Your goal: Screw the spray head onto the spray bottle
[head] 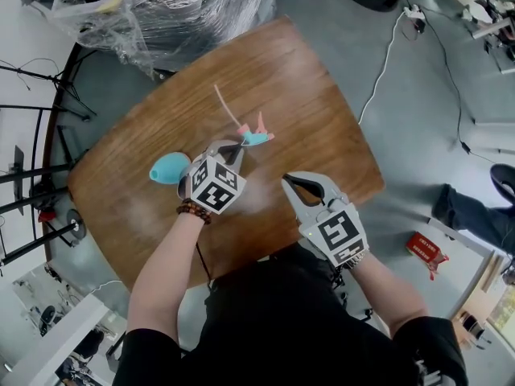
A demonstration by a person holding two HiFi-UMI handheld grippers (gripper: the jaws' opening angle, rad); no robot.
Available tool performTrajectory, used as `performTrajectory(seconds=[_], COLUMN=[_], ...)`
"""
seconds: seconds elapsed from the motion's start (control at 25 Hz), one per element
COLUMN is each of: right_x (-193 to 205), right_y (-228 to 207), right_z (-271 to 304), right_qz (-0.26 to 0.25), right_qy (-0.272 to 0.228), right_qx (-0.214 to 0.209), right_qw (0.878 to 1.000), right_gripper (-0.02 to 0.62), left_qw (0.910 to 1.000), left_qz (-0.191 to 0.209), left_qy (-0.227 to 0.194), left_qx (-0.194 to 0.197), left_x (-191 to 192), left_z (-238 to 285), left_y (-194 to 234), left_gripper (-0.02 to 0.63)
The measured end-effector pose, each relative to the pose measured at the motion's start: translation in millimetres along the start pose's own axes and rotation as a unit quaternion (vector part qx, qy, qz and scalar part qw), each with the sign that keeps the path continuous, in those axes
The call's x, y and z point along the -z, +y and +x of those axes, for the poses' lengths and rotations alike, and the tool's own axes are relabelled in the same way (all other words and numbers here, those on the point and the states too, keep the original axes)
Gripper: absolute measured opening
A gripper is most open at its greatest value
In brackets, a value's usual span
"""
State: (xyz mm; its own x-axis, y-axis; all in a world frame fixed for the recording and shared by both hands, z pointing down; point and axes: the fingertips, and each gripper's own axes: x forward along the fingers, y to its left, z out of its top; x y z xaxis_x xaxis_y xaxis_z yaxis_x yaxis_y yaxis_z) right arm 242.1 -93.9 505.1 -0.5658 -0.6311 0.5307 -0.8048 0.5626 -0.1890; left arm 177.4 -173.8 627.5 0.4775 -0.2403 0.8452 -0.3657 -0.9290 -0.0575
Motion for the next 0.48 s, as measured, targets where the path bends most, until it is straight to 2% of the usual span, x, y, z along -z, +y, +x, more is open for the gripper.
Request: performTrajectory(seconds=[0.28,0.48], right_x=[-15.8,-30.2], right_y=[10.8,25.1], right_z=[-8.8,-20.2], right_qz=[-0.047,-0.115], right_qy=[-0.010,-0.014], right_qx=[0.018,0.037], right_qw=[0.999,0.993], right_gripper=[-0.008,0.014], left_qw=[0.9984,0.9926], left_qz=[-0.019,-0.062], left_qy=[-0.027,-0.043], left_qx=[0.045,0.095], left_x=[-20.8,-30.6], left_z=[-28.1,-55.8], left_y=[-22.1,-40.6], left_gripper=[0.020,0.020])
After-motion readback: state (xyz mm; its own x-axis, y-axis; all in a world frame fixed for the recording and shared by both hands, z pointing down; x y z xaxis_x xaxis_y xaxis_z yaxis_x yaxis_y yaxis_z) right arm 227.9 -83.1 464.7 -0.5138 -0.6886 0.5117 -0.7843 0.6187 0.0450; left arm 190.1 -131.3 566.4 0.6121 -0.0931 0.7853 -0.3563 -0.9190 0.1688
